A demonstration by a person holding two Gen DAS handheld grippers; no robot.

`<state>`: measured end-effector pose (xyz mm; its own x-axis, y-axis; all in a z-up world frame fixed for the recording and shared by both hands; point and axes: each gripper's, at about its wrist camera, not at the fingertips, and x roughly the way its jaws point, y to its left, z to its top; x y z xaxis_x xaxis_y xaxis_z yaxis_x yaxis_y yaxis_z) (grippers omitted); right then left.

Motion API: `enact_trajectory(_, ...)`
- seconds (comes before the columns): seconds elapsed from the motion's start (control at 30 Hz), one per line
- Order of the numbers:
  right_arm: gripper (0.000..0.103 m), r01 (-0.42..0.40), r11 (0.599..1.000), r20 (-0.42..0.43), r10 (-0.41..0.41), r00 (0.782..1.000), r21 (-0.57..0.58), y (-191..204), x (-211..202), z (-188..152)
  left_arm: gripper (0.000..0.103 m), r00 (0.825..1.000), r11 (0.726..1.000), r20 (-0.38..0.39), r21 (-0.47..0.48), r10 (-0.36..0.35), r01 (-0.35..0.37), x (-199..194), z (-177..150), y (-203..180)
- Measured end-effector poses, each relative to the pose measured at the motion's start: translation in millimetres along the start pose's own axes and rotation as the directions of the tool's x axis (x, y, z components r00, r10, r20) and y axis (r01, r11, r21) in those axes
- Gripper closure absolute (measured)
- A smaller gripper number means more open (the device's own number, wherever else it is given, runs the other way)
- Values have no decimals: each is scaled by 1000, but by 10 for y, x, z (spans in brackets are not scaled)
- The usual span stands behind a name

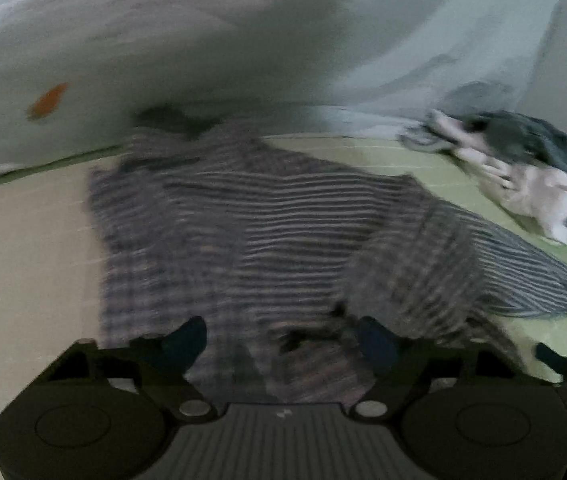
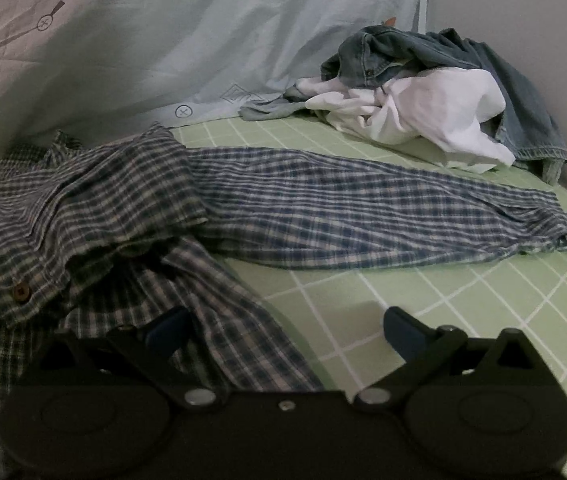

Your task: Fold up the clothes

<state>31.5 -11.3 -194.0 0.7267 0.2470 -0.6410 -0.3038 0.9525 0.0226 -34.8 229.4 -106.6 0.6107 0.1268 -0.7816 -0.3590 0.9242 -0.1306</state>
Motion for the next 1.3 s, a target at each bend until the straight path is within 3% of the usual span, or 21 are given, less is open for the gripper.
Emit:
enact_trajectory(0.17, 0, 0, 1000, 2, 0, 1000, -2, -4, 12, 4, 47, 998, 997, -39, 47, -56, 57, 299, 103, -183)
enact_trajectory(0.2, 0, 0, 1000, 2, 0, 1000, -2, -5, 12, 4, 58, 997, 997, -53, 40, -57, 59, 343, 105, -193)
enact_trajectory(0.23, 0, 1, 1000, 3, -1, 1000, -2, -4, 11, 3, 77, 996, 998, -67, 33, -58, 60, 388, 108, -204)
enact_trajectory(0.3, 0, 1, 1000, 3, -1, 1000, -2, -3, 10, 2, 95, 994, 998, -89, 14, -59, 61, 455, 108, -209)
enact_trajectory(0.5, 0, -1, 1000, 5, 1, 1000, -3, -8, 10, 0, 98, 991, 987, -62, -118, -120, 112, 153, 32, -67)
enact_trajectory(0.7, 0, -4, 1000, 6, 4, 1000, -4, -20, 9, 2, 98, 993, 952, -8, -287, -116, 108, -433, -283, 67)
enact_trajectory(0.97, 0, -2, 1000, 7, 2, 1000, -7, -21, 11, 2, 98, 998, 870, 30, -489, -58, 65, -1170, -984, 119)
enact_trajectory(1.3, 0, 2, 1000, 8, -2, 1000, -7, -1, 10, 3, 98, 996, 737, 68, -676, 50, 9, -1892, -1874, 133)
